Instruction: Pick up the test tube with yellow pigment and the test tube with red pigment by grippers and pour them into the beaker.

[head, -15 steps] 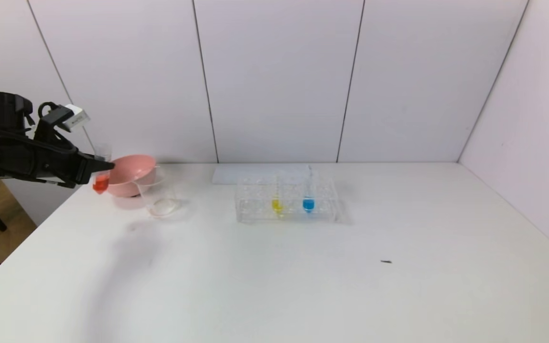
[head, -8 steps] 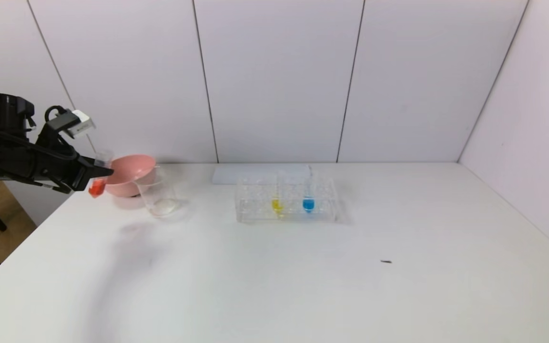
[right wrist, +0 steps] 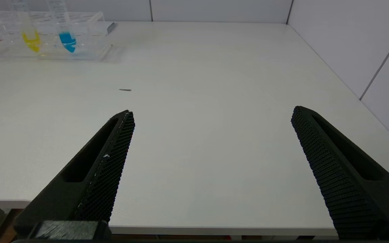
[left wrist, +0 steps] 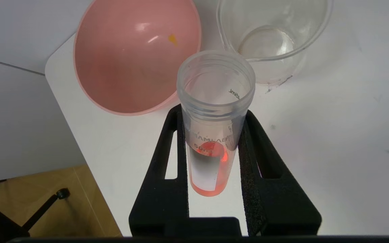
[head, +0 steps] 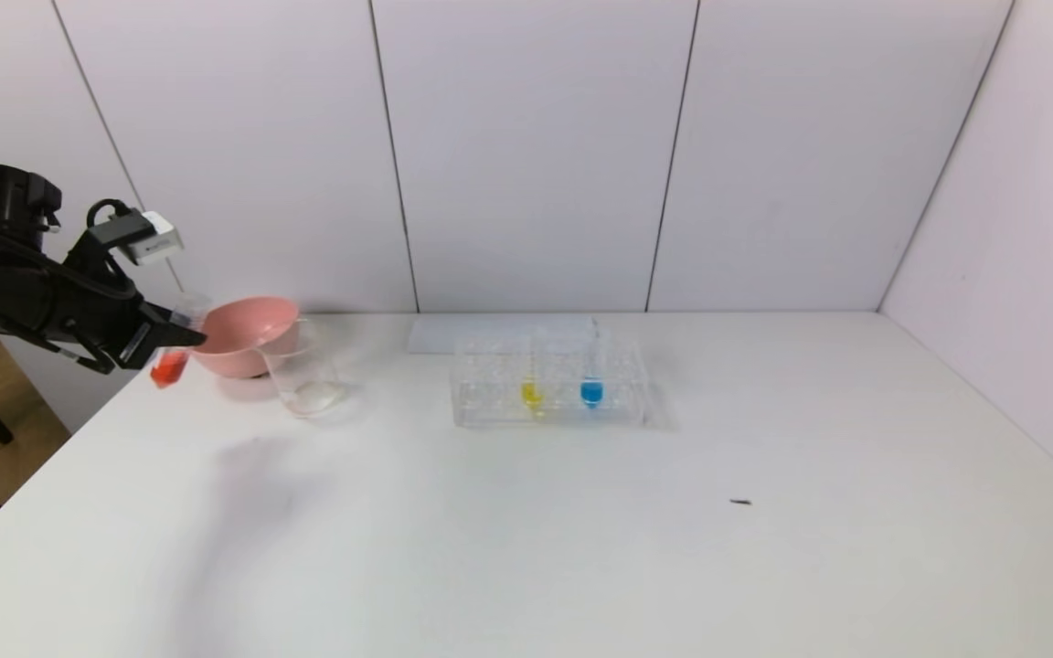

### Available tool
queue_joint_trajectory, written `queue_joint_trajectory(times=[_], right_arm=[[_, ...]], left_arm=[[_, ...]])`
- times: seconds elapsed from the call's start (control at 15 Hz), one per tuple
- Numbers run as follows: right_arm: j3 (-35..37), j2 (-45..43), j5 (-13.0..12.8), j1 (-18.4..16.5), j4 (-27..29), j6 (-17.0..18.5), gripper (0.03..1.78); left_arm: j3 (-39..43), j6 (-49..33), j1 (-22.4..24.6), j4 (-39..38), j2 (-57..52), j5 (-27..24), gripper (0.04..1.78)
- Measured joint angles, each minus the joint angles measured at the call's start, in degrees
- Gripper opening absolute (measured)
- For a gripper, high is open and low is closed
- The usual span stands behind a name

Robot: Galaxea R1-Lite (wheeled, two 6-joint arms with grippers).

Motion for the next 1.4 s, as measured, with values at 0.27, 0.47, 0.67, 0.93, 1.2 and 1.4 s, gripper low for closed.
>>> queue_joint_trajectory(times=[0.27,0.47,0.67,0.93,1.2,1.4], right_arm=[[0.0,0.0,0.0,0.0,0.0,0.0,1.70],[0.0,0.0,0.0,0.0,0.0,0.0,1.70],[0.0,0.0,0.0,0.0,0.0,0.0,1.70],[0.0,0.0,0.0,0.0,0.0,0.0,1.70],[0.0,0.0,0.0,0.0,0.0,0.0,1.70],[0.0,0.0,0.0,0.0,0.0,0.0,1.70]], left_arm=[[-2.1,3.2,0.0,2.0,0.5,-0.1,0.45],[-4.0,7.0,0.0,4.1,1.3,-0.1,0.45],[-5.9,9.2,-0.1,7.0,2.4,0.0,0.45],[-11.1,14.8,0.1,14.7,4.1,0.0,0.45],[-13.0,15.9,0.0,15.7,5.2,0.1,0.45],[-14.8,16.4,0.0,19.5,5.5,1.5,0.45]])
